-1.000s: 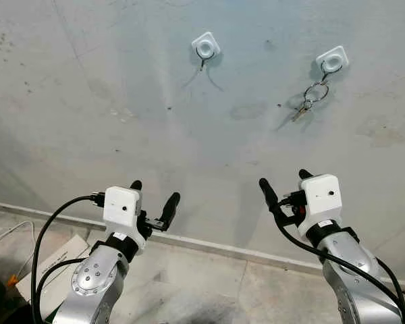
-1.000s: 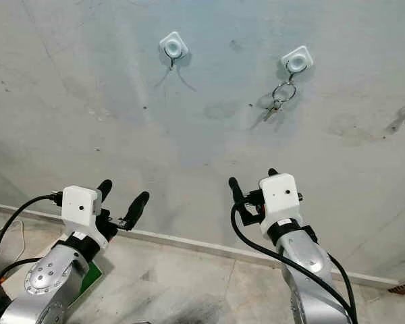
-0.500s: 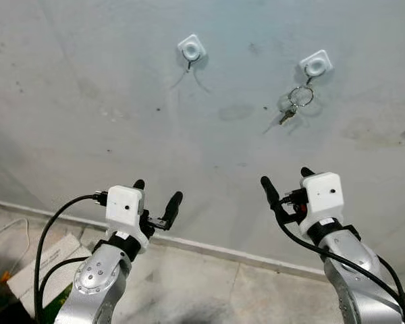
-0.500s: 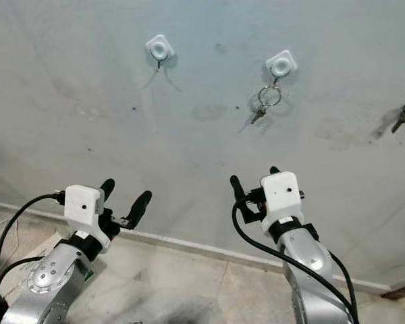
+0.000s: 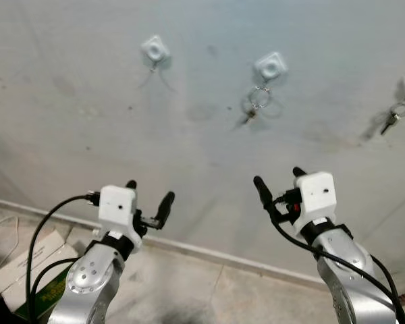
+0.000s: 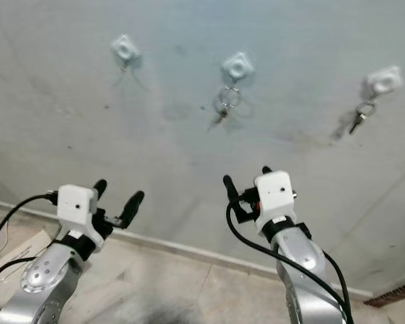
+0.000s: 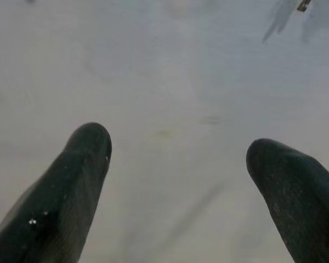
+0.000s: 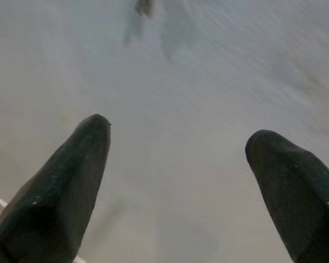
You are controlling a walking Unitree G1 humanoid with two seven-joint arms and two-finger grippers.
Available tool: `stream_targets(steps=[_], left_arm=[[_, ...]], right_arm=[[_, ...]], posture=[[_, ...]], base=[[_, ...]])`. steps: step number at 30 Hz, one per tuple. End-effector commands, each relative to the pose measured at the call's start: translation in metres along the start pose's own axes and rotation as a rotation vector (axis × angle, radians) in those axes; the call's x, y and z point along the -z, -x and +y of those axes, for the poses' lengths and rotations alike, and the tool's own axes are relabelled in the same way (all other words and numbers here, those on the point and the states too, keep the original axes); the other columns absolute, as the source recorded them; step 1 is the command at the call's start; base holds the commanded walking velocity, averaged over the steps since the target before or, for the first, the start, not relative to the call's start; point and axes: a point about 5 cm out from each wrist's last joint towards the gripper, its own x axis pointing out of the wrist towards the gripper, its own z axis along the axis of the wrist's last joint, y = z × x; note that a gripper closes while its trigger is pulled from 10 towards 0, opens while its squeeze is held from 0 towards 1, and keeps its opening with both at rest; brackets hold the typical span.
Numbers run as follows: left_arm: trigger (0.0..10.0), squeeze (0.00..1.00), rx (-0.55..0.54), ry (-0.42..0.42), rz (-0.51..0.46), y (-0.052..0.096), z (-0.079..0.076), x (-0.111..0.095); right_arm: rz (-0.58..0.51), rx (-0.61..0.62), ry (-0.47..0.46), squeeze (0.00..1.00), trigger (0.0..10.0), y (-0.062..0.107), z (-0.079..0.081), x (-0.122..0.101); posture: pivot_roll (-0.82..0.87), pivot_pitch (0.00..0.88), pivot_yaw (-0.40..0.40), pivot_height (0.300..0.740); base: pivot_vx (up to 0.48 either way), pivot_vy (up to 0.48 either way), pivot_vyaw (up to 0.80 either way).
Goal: Hang keys on a hook
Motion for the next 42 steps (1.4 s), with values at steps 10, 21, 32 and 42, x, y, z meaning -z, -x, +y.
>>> stream_targets(steps=[10,21,32,42], left_arm=[[10.0,0.0,-0.001,0.014,0.009,-0.0016,-0.001,0.0008],[10.0,0.0,0.007,0.008,0.012,-0.0023,-0.002,0.0017],[10.0,0.0,0.013,0.009,0.012,-0.0027,-0.003,0.0021],[10.0,0.0,0.021,0.02,0.013,-0.0024,-0.0053,0.0025]], right_arm=[[0.014,0.005,0.004,0.0,10.0,0.0015,-0.0032,0.0019],[0.029,0.005,0.002,0.0,10.0,0.0012,-0.0028,0.0035],[0.035,0.002,-0.002,0.0,10.0,0.0011,-0.0018,0.0048],[0.035,-0.004,-0.003,0.0,10.0,0.0016,-0.0017,0.0052]], posture=[[0.0,0.092,0.016,0.74],[0.0,0.092,0.016,0.74],[0.0,0.092,0.016,0.74],[0.0,0.087,0.016,0.74]], base=[[0.0,0.0,0.0],[0.0,0.05,-0.04],[0.0,0.0,-0.77],[0.0,0.0,-0.56]])
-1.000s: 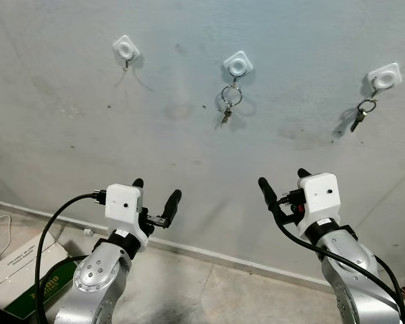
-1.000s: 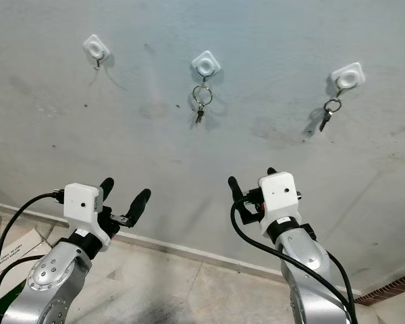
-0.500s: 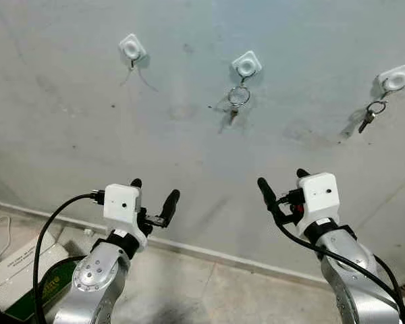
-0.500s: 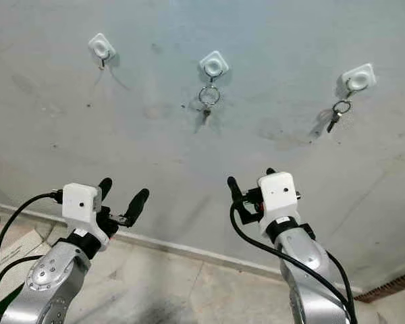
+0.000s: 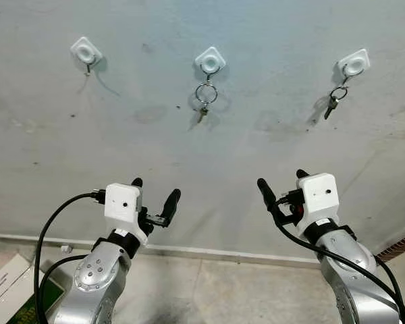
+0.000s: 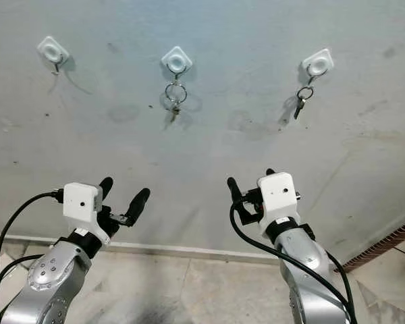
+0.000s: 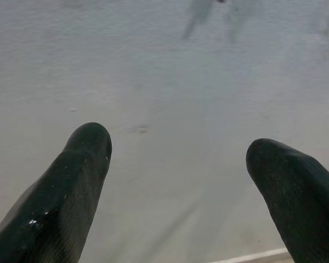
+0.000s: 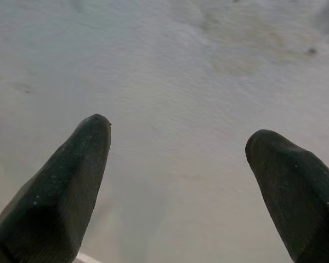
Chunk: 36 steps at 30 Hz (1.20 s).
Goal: Hang keys on a hook
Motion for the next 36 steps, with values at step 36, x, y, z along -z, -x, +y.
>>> stream_targets(steps=[36], left_arm=[[10.0,0.0,-0.017,0.021,0.025,-0.0007,0.0013,0.0041]], right_arm=[[0.009,-0.016,-0.004,0.0,10.0,-0.0006,0.0016,0.0009]], posture=[[-0.01,0.086,0.012,0.74]], base=[[-0.261,0.0,0.0]])
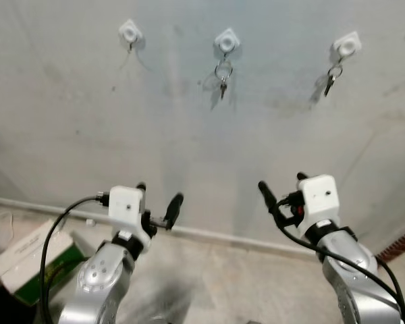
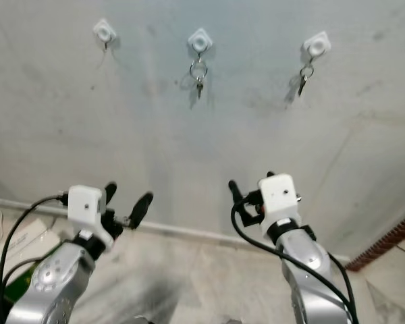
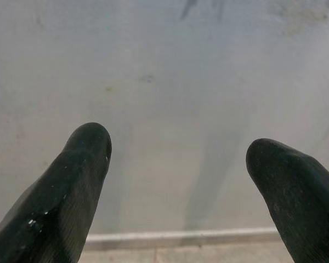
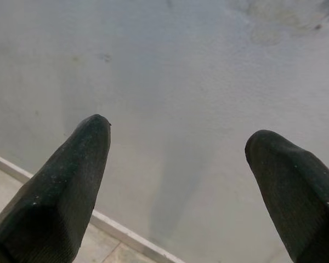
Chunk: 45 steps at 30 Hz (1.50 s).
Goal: Hang keys on a hook
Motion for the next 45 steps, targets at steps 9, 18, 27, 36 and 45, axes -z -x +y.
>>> stream_targets(steps=[9,18,27,36,45], left_arm=[[10.0,0.0,-0.003,0.0,0.001,-0.0003,0.0011,-0.0006],[10.0,0.0,0.006,0.0,0.003,-0.0008,0.0,-0.0002],[10.0,0.0,0.012,-0.004,0.007,-0.0005,-0.0004,0.0005],[10.0,0.0,-0.001,-0.009,0.013,-0.0024,0.0009,0.0027],[10.0,0.0,-0.018,0.01,0.019,-0.0047,0.0044,0.0025]], right_arm=[[-0.007,-0.006,0.002,0.0,10.0,0.0003,-0.0004,-0.0026],[-0.009,-0.004,0.003,0.0,10.0,0.0004,-0.0006,-0.0028],[-0.008,-0.003,0.002,0.0,10.0,0.0004,-0.0001,-0.0025],[-0.005,-0.005,0.001,0.0,10.0,-0.0009,0.0005,-0.0025],[-0.006,-0.005,0.005,0.0,10.0,-0.0019,0.0004,-0.0032]], posture=[[-0.01,0.089,0.01,0.74],[-0.01,0.089,0.01,0.74],[-0.02,0.091,0.013,0.74],[-0.02,0.087,0.015,0.74],[-0.02,0.087,0.015,0.74]], base=[[-0.291,0.0,0.0],[-0.29,0.0,0.0],[-0.282,0.0,0.0],[-0.058,0.0,-0.05],[0.0,0.0,-0.79]])
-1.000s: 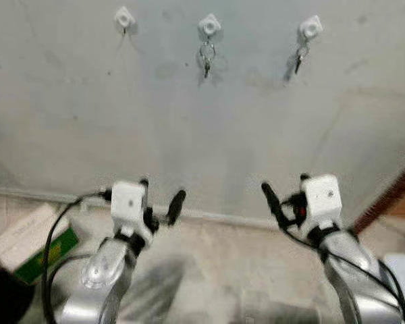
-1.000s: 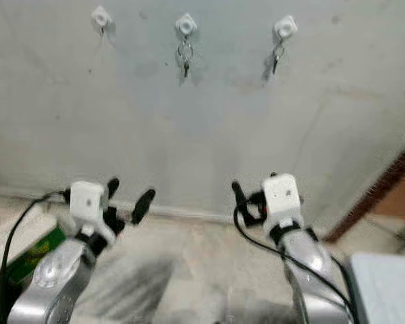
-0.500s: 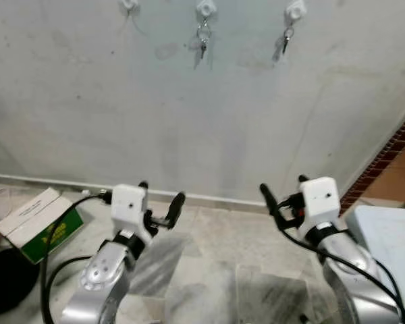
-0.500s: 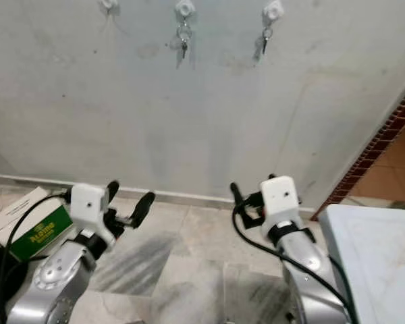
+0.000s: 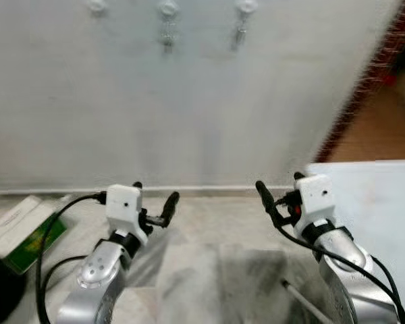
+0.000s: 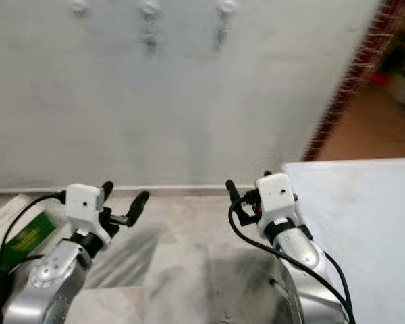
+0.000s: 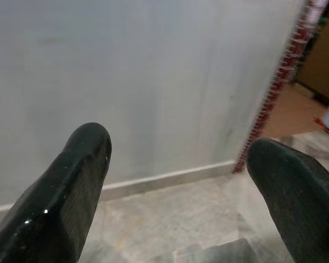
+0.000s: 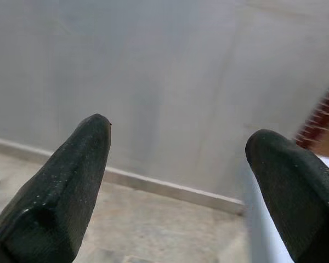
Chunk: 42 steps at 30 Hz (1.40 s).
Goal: Hang keys on a hook
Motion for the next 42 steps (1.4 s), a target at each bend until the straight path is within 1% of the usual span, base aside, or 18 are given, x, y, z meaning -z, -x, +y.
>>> stream_targets(steps=[1,4,9,13,15,24,30,42], left_arm=[[10.0,0.0,0.008,0.013,0.01,-0.003,-0.003,0.001],[10.0,0.0,-0.005,0.033,0.007,-0.004,-0.001,0.0],[10.0,0.0,-0.02,0.043,0.007,-0.007,0.002,-0.001],[10.0,0.0,-0.05,0.059,0.002,-0.011,0.01,-0.003],[10.0,0.0,-0.054,0.058,0.002,-0.012,0.011,-0.003],[10.0,0.0,-0.062,0.064,0.002,-0.014,0.013,-0.004],[10.0,0.0,-0.06,0.072,-0.002,-0.016,0.011,-0.005],[10.0,0.0,-0.059,0.068,-0.004,-0.016,0.012,-0.007]], right_arm=[[0.002,0.006,0.005,0.0,10.0,0.001,-0.002,-0.001],[0.002,0.006,0.007,0.0,10.0,0.001,-0.002,-0.001],[0.0,0.004,0.007,0.0,10.0,-0.001,-0.003,-0.002],[-0.002,0.007,0.007,0.0,10.0,-0.001,-0.003,-0.003],[-0.002,0.007,0.007,0.0,10.0,-0.001,-0.003,-0.003],[0.0,0.008,0.009,0.0,10.0,-0.002,-0.003,-0.003],[-0.006,0.008,0.007,0.0,10.0,-0.002,-0.003,-0.004],[-0.011,0.006,0.007,0.0,10.0,-0.001,-0.001,-0.004]], posture=[[-0.02,0.087,0.015,0.74],[-0.02,0.087,0.015,0.74],[-0.02,0.085,0.013,0.74],[-0.03,0.089,0.013,0.74],[-0.03,0.089,0.013,0.74],[-0.03,0.091,0.013,0.74],[-0.03,0.095,0.013,0.74],[-0.03,0.097,0.017,0.74]], base=[[0.0,0.0,-0.8],[0.0,0.0,-0.8],[0.0,0.0,-0.8],[0.0,0.0,-0.8],[0.0,0.0,-0.8],[0.0,0.0,-0.8],[0.0,0.042,-0.78],[0.0,0.313,-0.04]])
